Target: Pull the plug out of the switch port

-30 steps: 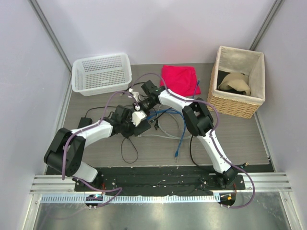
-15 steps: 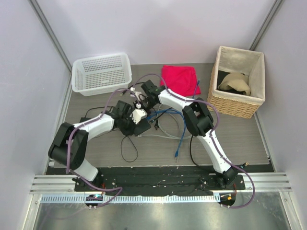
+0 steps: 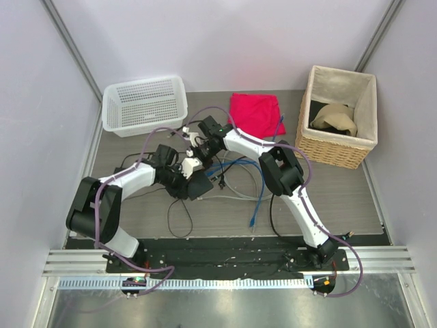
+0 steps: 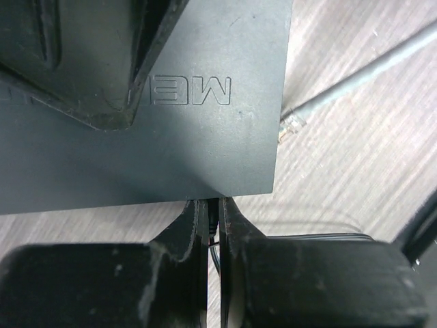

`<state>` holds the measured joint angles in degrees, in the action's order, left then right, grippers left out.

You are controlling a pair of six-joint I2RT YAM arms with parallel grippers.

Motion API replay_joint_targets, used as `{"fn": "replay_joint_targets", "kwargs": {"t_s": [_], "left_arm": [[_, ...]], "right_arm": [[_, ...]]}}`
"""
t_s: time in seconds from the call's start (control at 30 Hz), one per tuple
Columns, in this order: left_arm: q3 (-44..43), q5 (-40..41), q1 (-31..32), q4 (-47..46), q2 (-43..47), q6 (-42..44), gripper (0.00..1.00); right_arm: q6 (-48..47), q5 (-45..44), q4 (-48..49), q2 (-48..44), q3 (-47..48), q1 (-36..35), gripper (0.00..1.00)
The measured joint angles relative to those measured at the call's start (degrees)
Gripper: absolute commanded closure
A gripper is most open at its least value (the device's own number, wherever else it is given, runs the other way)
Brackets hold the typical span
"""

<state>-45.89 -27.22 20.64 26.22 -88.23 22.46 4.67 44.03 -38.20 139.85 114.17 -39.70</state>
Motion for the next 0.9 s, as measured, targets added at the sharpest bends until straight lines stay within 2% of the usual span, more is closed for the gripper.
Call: {"fn": "replay_joint_targets", "kwargs": {"t_s": [0.2, 0.27, 0.43, 0.6, 0.77, 0.9], "left_arm": [[-4.1, -6.1, -3.6, 5.9, -4.7, 3.7, 1.00], [-3.7, -5.6, -3.7, 5.3, -4.4, 3.3, 1.00], [3.4, 3.2, -2.2, -1.6, 3.3, 0.0, 1.00], [5.4, 13.3, -1.5, -3.7, 6.3, -3.5, 1.00], [-1.4, 5.0, -1.7, 5.6, 1.2, 0.3, 1.00], [-6.3, 2.2, -2.4, 11.0, -2.4, 0.4, 1.00]], "right_arm": [[0.0, 0.2, -0.2, 0.0, 0.0, -0.2, 0.99], [0.0, 0.1, -0.1, 0.0, 0.0, -0.2, 0.99], [0.0, -0.1, 0.6, 0.0, -0.1, -0.3, 0.99], [0.0, -0.2, 0.7, 0.0, 0.0, -0.3, 0.99], [0.0, -0.2, 0.7, 0.0, 0.0, -0.3, 0.99], [0.0, -0.2, 0.6, 0.0, 0.0, -0.3, 0.99]]}}
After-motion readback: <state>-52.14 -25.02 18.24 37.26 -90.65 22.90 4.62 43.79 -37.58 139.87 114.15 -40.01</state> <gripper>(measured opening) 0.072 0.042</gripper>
